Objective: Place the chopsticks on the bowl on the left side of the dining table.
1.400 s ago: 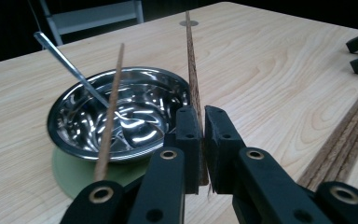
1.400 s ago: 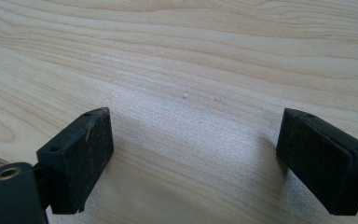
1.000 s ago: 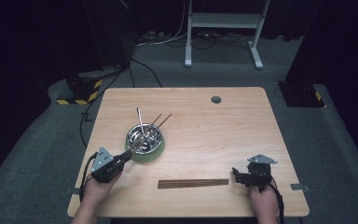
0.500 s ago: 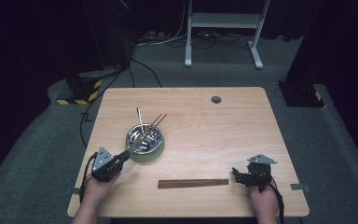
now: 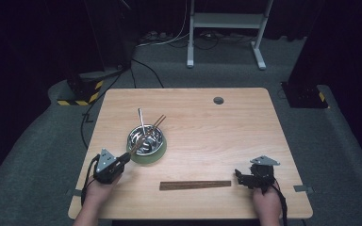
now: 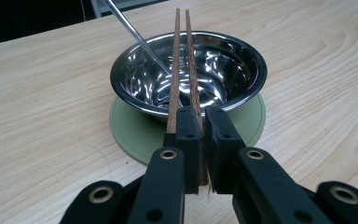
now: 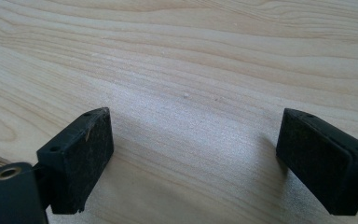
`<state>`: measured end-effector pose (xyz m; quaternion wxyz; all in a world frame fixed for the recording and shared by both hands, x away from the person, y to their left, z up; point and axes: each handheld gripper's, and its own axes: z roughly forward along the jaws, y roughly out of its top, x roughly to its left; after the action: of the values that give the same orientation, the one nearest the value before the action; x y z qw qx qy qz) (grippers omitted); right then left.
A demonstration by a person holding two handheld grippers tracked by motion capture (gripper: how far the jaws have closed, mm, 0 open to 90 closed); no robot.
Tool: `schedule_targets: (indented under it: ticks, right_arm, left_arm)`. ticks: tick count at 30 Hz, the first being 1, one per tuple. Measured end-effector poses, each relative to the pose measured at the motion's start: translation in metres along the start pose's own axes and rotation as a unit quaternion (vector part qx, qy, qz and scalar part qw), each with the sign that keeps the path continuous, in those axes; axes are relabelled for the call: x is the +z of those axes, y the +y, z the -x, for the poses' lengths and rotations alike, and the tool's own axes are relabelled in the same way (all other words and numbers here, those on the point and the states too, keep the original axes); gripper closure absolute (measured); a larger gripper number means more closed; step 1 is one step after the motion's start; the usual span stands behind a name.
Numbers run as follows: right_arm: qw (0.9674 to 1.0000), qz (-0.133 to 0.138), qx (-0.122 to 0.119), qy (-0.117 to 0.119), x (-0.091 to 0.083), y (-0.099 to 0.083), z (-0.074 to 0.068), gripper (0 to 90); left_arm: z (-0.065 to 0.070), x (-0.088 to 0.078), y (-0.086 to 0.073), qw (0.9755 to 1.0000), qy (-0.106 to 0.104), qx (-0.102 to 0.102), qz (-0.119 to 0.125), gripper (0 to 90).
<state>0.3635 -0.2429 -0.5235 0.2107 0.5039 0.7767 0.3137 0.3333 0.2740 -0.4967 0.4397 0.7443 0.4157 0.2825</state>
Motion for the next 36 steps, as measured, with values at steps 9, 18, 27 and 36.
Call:
schedule_targets:
  ticks: [9, 18, 27, 36]
  right_arm:
    - [1.0, 0.004, -0.001, -0.002, 0.0007, -0.0003, -0.0002, 10.4]
    - [1.0, -0.002, 0.0, 0.002, -0.0002, -0.0001, -0.0004, 10.4]
    - [1.0, -0.002, 0.0, 0.002, -0.0002, -0.0001, -0.0004, 10.4]
    - [1.0, 0.001, 0.0, 0.0, 0.0004, -0.0002, -0.0006, 10.4]
  left_arm:
    - [0.0028, 0.0023, -0.0006, 0.9998, 0.01, 0.011, -0.01, 83.9]
    - [0.0029, 0.0004, 0.0, 0.9999, 0.012, 0.01, -0.002, 81.8]
    - [-0.0013, -0.0059, 0.002, 0.9992, 0.019, -0.021, 0.028, 55.8]
    - [-0.0048, 0.0032, -0.0052, 0.9998, 0.015, -0.012, 0.004, 38.4]
